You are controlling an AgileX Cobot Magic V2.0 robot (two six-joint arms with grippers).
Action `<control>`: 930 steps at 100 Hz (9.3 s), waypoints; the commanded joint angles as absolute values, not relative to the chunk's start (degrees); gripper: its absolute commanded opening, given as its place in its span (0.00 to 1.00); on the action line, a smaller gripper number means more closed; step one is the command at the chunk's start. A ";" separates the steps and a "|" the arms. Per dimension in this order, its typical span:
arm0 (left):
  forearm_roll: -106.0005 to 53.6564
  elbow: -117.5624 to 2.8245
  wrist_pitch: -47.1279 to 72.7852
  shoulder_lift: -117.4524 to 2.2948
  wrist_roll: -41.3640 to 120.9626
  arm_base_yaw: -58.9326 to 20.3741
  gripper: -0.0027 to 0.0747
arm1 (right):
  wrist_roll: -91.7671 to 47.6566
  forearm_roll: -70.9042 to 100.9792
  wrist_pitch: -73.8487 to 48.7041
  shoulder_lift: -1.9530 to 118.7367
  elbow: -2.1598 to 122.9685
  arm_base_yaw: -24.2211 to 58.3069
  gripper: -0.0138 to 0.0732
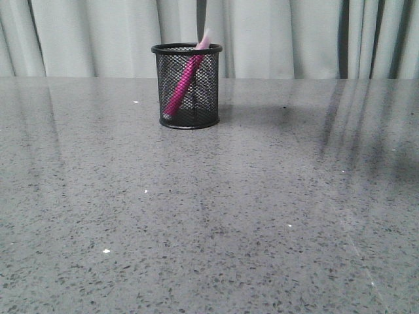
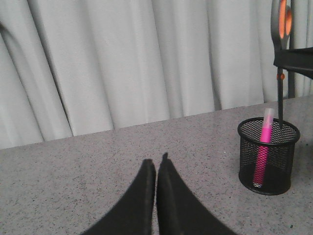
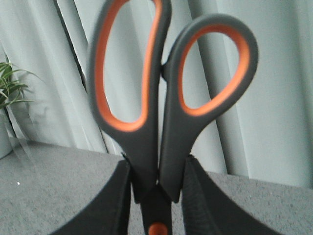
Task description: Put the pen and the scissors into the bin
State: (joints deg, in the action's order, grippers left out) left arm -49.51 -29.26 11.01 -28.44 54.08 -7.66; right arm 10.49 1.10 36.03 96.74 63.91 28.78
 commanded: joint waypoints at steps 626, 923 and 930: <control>-34.11 -11.36 -2.79 -7.33 34.50 -7.55 0.01 | 10.08 -6.52 32.70 15.16 -1.29 6.66 0.08; -5.03 1.38 1.02 1.72 1.30 -6.98 0.01 | 5.31 -5.64 -5.41 -1.63 -1.62 -2.68 0.08; -5.03 1.38 1.02 1.72 1.30 -6.98 0.01 | 5.31 -5.64 -5.73 -1.63 -1.62 -2.68 0.08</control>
